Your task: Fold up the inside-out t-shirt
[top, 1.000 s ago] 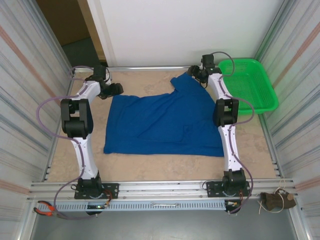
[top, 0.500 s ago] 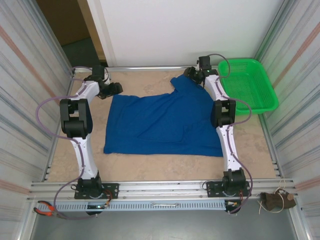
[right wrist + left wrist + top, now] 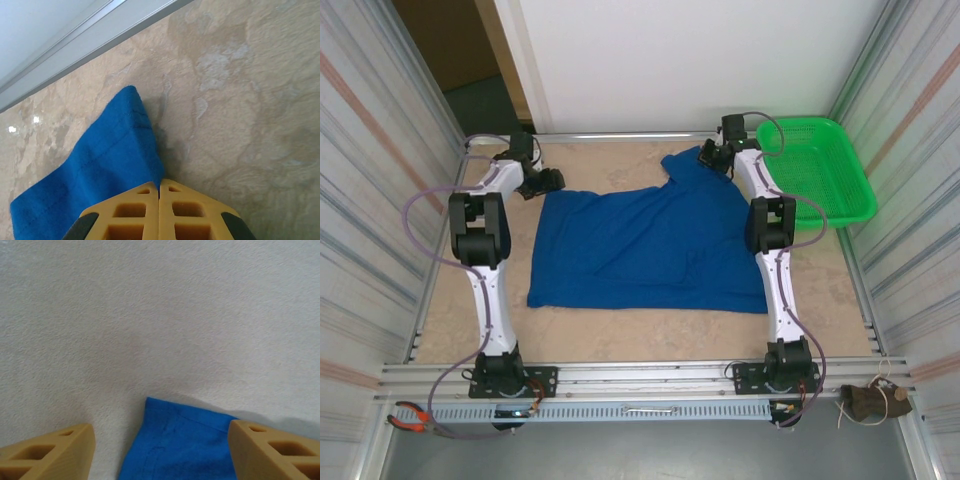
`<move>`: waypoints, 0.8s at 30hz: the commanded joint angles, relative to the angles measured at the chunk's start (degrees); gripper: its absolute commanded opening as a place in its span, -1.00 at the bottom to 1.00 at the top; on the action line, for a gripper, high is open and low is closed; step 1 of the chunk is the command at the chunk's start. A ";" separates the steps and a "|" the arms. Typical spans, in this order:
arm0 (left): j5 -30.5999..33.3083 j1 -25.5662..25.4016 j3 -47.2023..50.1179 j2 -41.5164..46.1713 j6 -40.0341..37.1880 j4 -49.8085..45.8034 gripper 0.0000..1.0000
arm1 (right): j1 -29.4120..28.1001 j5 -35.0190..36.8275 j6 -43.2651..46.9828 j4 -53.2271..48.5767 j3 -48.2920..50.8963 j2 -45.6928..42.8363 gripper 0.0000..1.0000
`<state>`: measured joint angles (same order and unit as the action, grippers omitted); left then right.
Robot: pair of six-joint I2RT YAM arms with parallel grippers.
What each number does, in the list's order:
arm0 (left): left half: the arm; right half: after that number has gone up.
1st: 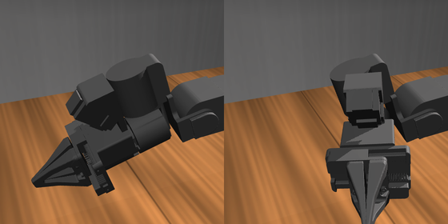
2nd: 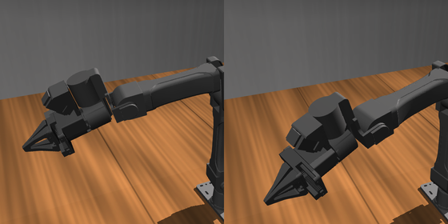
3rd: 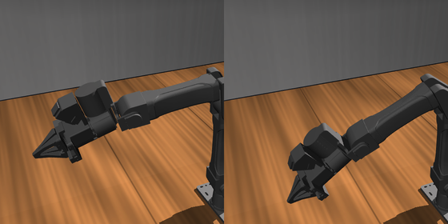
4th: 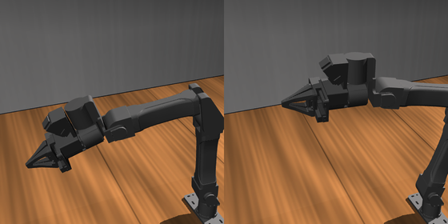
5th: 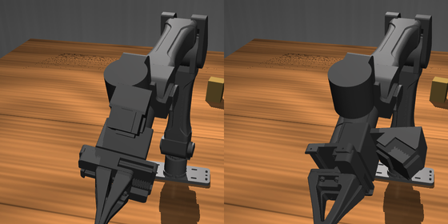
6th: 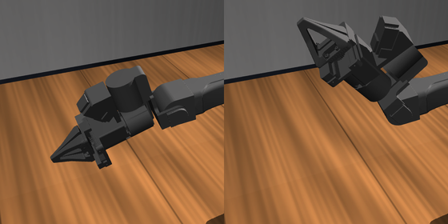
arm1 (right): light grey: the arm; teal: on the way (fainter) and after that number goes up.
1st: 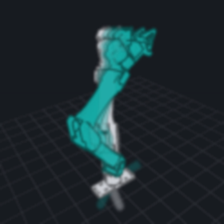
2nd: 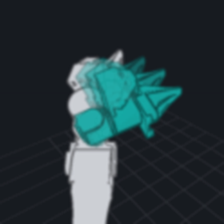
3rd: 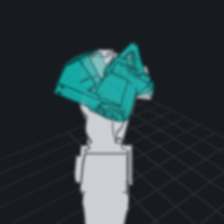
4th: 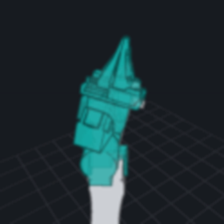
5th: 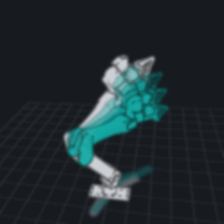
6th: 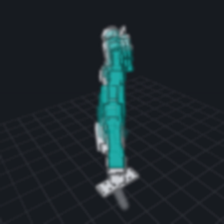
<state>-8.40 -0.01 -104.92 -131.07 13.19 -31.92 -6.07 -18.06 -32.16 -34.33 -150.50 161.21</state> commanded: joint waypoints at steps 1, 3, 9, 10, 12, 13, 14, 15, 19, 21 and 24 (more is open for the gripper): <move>1.55 -0.41 -3.05 -1.09 -1.75 -2.44 0.31 | 0.22 -0.38 0.87 -1.95 0.55 -3.99 -1.00; 1.32 -0.65 -4.34 -1.70 -1.82 -3.41 0.19 | 0.20 -0.49 1.04 -2.30 0.81 -4.39 -1.00; -0.51 -1.35 -8.93 -4.76 -1.15 -7.33 0.11 | 0.44 -0.88 1.58 -1.09 5.92 -8.32 -1.00; -0.41 -1.44 -10.10 -5.51 -0.78 -8.47 0.12 | 0.44 -0.85 1.49 -0.77 6.86 -8.99 -1.00; 0.00 -1.68 -11.54 -6.51 -0.19 -9.74 0.13 | 0.37 -1.02 1.40 -0.68 7.57 -9.66 -1.00; 0.25 -1.75 -12.19 -7.04 -0.03 -10.33 0.13 | 0.42 -1.05 1.30 -0.89 7.67 -9.63 -1.00; 0.70 -1.88 -13.01 -7.60 0.17 -11.11 0.13 | 0.36 -1.11 1.27 -1.04 7.67 -9.68 -1.00; 1.20 -2.00 -13.79 -8.01 0.35 -12.00 0.13 | 0.33 -1.10 1.26 -1.17 7.67 -9.68 -1.00; 2.59 -2.35 -15.04 -9.14 0.69 -13.86 0.12 | 0.43 -1.28 0.88 -1.27 7.73 -9.62 -1.00; 1.85 -2.39 -14.88 -9.21 0.62 -13.69 -0.15 | 0.53 -1.64 0.70 -1.40 7.69 -9.61 -1.00; 1.00 -2.38 -13.84 -8.35 0.55 -13.33 -0.73 | 0.59 -1.87 0.95 -2.05 8.55 -10.48 -1.00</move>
<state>-7.01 -2.00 -118.63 -138.96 13.61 -43.09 -5.74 -18.52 -32.12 -35.00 -143.22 154.45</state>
